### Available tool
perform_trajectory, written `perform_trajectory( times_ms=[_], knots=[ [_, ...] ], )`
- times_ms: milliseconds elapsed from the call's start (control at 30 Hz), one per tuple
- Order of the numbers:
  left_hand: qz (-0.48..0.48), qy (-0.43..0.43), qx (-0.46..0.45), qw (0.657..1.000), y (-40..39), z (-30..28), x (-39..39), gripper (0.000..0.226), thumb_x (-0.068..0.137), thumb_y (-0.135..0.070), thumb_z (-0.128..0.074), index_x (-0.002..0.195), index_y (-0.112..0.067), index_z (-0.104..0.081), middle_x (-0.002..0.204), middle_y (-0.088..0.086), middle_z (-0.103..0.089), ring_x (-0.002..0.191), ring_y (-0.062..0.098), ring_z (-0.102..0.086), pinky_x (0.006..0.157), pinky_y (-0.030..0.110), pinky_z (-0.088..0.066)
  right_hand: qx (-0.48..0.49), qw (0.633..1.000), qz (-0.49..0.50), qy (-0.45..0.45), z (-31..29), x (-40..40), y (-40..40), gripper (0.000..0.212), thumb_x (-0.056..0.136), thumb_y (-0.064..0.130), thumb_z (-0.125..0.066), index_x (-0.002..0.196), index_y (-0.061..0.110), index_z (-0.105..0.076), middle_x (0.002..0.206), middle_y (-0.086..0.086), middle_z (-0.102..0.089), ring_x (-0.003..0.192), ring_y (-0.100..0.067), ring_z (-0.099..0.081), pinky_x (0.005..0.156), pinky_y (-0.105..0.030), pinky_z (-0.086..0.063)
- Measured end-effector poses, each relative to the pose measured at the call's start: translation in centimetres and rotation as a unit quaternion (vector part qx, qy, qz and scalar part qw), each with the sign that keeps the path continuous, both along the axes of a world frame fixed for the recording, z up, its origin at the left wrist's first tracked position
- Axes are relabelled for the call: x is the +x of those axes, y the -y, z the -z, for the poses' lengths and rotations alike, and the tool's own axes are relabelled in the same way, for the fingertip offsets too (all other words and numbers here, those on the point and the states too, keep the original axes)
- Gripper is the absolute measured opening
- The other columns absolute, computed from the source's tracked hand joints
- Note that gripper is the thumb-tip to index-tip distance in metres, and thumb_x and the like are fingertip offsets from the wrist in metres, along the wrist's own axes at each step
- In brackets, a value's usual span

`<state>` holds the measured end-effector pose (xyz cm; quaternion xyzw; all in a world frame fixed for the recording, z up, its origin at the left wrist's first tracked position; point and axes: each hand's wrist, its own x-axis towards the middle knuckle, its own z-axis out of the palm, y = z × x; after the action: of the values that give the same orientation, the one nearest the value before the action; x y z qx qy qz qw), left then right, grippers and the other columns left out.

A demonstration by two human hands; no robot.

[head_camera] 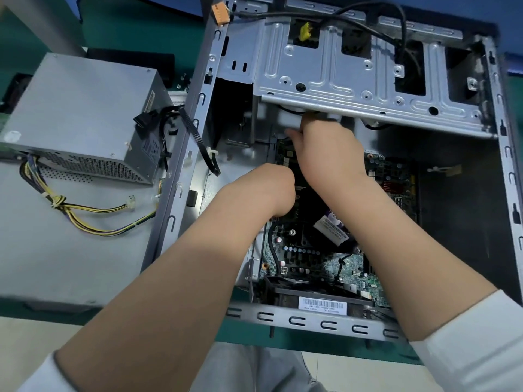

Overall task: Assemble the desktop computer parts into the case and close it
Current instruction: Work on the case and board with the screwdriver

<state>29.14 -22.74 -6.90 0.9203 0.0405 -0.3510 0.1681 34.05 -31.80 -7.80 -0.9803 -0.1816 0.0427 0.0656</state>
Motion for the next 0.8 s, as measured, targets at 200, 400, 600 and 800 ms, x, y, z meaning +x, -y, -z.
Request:
perform_trajectory(
  times_ms=[200,400,600,800],
  knots=[
    [0.005,0.004,0.003,1.000,0.00,0.04,-0.04,0.033,0.095,-0.003,-0.042,0.065,-0.013,-0.032,0.067,0.002,-0.035,0.055,0.012,-0.032,0.047,0.021,-0.028,0.002,1.000,-0.009,-0.019,-0.19,0.00,0.14,0.021,0.087,-0.001,-0.051,0.103,0.009,-0.061,0.096,-0.016,-0.066,0.087,-0.038,-0.061,0.063,-0.031,-0.035],
    [0.001,0.002,0.000,1.000,-0.07,-0.02,0.02,0.031,0.093,-0.002,-0.042,0.065,-0.012,-0.034,0.065,0.003,-0.037,0.054,0.013,-0.033,0.046,0.022,-0.027,0.003,1.000,-0.022,0.002,-0.46,-0.24,-0.01,0.032,0.082,-0.007,-0.051,0.107,0.012,-0.056,0.093,-0.013,-0.066,0.083,-0.037,-0.061,0.061,-0.032,-0.037],
    [-0.002,-0.001,0.001,1.000,-0.01,-0.05,-0.01,0.031,0.094,-0.003,-0.043,0.065,-0.012,-0.035,0.066,0.003,-0.037,0.054,0.013,-0.033,0.046,0.022,-0.028,-0.022,0.999,-0.005,0.032,-0.17,-0.06,-0.24,0.020,0.097,0.023,-0.051,0.100,0.007,-0.061,0.090,-0.016,-0.066,0.075,-0.036,-0.056,0.060,-0.032,-0.033],
    [0.002,-0.001,0.006,1.000,0.13,-0.07,-0.01,0.032,0.094,-0.003,-0.043,0.066,-0.013,-0.033,0.066,0.002,-0.035,0.055,0.012,-0.032,0.046,0.021,-0.027,-0.027,0.999,0.000,0.018,0.24,0.11,-0.03,0.022,0.100,0.024,-0.046,0.105,0.006,-0.058,0.099,-0.017,-0.065,0.090,-0.038,-0.062,0.063,-0.032,-0.033]
  ],
)
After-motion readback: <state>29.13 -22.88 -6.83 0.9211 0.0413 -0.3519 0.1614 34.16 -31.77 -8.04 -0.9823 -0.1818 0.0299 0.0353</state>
